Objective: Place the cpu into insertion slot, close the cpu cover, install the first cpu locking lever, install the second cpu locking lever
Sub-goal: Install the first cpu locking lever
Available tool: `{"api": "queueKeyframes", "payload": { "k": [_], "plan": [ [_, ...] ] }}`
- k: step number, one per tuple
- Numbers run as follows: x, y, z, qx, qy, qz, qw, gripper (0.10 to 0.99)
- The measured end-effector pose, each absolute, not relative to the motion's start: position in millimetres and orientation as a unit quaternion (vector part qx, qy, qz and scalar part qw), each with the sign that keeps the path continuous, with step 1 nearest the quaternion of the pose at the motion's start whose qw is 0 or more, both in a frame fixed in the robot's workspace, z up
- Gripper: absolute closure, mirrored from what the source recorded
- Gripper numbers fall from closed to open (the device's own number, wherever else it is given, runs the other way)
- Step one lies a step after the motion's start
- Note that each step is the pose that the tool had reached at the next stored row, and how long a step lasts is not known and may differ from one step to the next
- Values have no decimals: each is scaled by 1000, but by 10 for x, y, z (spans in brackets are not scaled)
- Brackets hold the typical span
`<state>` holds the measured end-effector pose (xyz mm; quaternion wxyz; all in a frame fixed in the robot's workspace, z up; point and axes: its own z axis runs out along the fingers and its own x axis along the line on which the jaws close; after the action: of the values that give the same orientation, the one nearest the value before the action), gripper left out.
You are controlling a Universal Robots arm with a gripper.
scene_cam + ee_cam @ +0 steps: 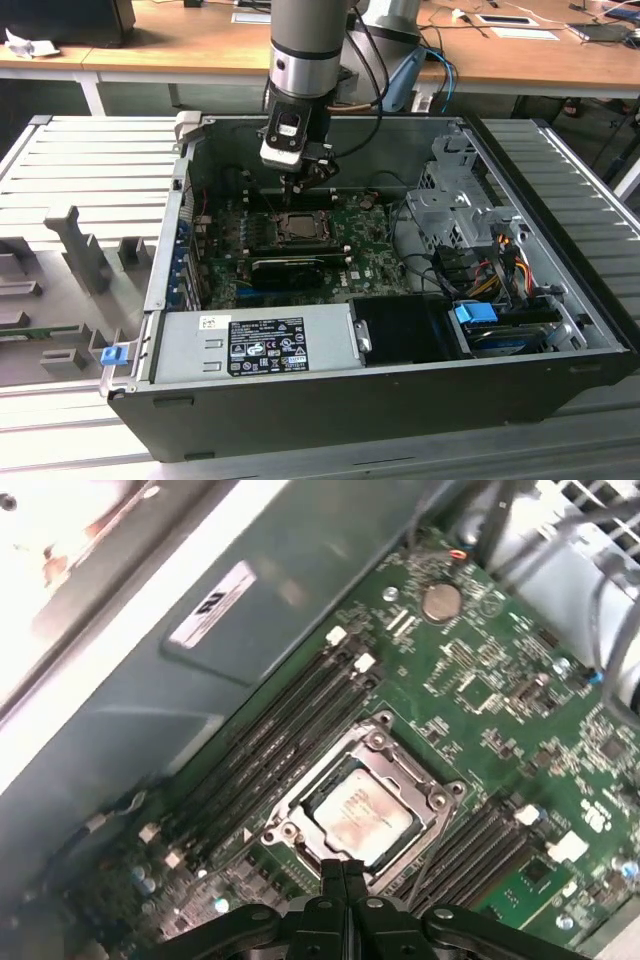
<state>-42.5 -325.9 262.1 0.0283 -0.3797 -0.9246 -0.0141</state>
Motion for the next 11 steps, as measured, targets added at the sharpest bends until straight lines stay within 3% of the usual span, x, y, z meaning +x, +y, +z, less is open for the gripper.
{"api": "queueKeyframes", "payload": {
  "k": [1,2,11],
  "plan": [
    [-424,-3259,2619,-358,-933,-15,26,980],
    [-425,-3259,2616,-348,-937,-21,9,980],
    [-429,-3259,2591,-224,-974,-20,11,980]
  ]
}}
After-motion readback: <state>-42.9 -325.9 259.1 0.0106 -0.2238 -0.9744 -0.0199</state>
